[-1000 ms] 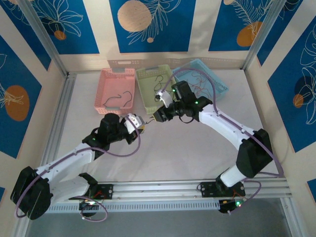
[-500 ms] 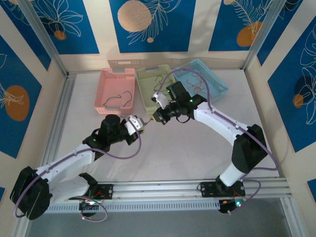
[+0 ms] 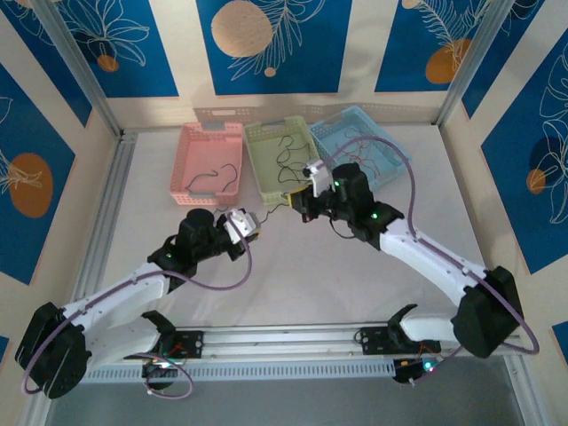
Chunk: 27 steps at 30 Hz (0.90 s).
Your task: Untangle the cables
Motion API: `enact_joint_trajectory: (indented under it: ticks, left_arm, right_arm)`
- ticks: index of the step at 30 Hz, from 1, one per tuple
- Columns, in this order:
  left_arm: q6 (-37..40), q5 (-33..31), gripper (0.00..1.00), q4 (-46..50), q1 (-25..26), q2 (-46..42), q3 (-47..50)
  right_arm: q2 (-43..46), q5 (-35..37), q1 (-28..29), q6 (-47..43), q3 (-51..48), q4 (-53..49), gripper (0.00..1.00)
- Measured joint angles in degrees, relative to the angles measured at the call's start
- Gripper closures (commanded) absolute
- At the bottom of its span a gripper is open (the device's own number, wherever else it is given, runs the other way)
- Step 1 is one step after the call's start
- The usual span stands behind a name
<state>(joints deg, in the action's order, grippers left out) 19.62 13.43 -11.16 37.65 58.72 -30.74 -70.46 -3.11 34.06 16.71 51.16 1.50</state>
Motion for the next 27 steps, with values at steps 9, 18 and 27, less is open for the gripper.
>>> enact_joint_trajectory:
  ticks: [9, 18, 27]
  left_arm:
    - [-0.2, 0.7, 1.00, -1.6, 0.5, -0.9, 0.5]
    - [-1.5, 4.6, 1.00, -4.8, 1.2, -1.8, 1.2]
    - [-2.1, 7.0, 1.00, -6.3, 1.3, -1.9, 1.4]
  right_arm:
    - [4.4, 7.9, -1.0, 16.6, -11.1, 18.5, 1.00]
    - [8.5, 13.2, -4.5, 35.3, -17.5, 23.8, 1.00]
    - [9.5, 12.3, -5.8, 46.5, -17.8, 22.3, 1.00]
